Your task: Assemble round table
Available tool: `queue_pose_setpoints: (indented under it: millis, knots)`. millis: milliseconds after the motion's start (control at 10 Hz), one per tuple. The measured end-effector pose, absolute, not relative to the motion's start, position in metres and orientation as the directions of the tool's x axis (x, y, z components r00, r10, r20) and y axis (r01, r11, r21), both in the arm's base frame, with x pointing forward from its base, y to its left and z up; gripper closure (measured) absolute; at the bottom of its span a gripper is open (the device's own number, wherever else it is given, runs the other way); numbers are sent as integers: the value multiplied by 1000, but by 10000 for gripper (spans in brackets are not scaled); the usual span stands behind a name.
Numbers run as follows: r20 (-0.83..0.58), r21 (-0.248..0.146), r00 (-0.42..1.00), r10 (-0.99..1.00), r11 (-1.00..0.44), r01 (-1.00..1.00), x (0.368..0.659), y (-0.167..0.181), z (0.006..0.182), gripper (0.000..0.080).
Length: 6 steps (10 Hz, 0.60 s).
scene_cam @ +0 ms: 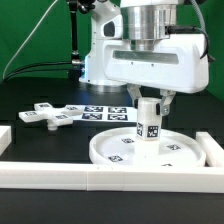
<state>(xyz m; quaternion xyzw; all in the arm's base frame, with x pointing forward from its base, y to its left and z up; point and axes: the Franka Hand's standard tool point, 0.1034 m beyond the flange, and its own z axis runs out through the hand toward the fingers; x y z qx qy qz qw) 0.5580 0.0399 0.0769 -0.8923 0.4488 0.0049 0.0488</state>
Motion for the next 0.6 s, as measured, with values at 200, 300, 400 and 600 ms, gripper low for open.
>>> queue_pose_setpoints:
  millis: [200,300,400,600]
  knots:
    - [-49,-86,637,-769,-632,-770,558,40,77,392]
    - [-46,-86,660,-750,-655,-750,558,41,76,291]
    - [-32,-88,749,-662,-745,-661,558,41,77,189]
    - [-20,-95,832,-554,-828,-553,558,42,77,153]
